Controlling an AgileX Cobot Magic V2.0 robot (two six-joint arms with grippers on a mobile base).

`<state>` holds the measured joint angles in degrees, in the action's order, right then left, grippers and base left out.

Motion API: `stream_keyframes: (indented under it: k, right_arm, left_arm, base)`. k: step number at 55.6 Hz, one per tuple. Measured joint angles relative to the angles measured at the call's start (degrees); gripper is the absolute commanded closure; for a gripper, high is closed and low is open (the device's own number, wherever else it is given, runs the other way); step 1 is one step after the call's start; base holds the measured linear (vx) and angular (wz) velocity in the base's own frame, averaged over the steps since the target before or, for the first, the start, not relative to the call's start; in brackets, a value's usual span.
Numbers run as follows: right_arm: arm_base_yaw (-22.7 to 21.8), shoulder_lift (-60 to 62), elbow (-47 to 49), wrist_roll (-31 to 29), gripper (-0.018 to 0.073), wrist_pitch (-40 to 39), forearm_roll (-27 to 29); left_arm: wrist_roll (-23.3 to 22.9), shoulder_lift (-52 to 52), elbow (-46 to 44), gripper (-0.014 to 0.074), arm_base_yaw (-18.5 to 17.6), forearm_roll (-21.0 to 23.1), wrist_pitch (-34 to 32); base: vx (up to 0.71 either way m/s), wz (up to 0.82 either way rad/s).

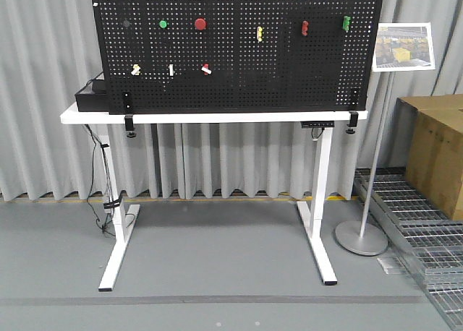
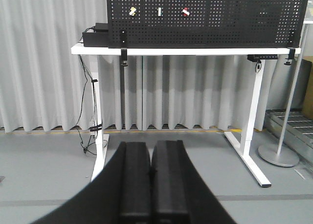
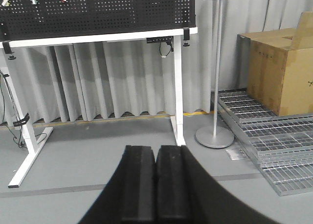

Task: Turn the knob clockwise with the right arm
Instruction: 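Drive the base forward toward the black pegboard table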

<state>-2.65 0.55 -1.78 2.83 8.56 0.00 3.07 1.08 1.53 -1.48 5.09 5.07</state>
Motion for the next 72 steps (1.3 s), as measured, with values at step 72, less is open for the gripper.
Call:
stream_keyframes:
  k: [72]
  right_arm:
    - [0.0,0.0,0.0,0.0,0.0568,0.0,0.0]
  left_arm:
    - [0.0,0.0,0.0,0.0603,0.0,0.0,0.0]
  base:
    - [0.0,0.0]
